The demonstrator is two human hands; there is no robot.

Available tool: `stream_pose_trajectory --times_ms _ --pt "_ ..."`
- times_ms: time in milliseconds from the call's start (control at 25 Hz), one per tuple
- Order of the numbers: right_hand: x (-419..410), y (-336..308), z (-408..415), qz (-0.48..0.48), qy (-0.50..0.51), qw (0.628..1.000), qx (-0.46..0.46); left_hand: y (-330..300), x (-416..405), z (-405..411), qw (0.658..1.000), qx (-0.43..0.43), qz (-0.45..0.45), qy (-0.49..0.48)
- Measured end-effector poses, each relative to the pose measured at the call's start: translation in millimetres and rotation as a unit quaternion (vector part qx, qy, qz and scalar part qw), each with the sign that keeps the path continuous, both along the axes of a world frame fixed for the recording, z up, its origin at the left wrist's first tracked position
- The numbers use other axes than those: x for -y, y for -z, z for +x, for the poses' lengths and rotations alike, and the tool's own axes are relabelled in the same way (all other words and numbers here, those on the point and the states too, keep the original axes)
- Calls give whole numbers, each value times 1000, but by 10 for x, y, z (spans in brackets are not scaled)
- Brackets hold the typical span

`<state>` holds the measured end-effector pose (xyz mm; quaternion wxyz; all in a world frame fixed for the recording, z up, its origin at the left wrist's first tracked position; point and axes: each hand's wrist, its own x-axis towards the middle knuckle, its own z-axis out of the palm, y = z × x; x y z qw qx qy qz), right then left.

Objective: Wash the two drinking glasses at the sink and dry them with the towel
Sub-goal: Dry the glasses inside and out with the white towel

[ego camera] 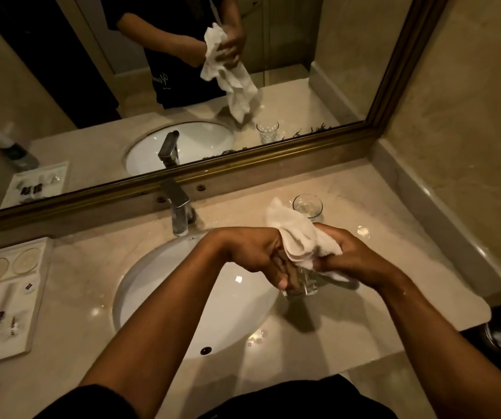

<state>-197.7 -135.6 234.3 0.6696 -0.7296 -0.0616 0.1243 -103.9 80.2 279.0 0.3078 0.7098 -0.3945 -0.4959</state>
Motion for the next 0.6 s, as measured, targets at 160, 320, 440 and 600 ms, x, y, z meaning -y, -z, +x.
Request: stream_pose_trajectory --times_ms 160,320,440,600 --pt "94 -148 96 -36 -85 995 -35 77 -125 72 996 -46 -73 -20" --pt "-58 7 -82 57 19 997 -48 294 -223 -2 958 -161 -146 -188" --pt "-220 93 -190 115 137 984 -26 370 -5 -219 856 -201 -233 -415" --pt "-502 -12 -163 72 285 956 -3 480 83 -368 717 -194 -266 -614"
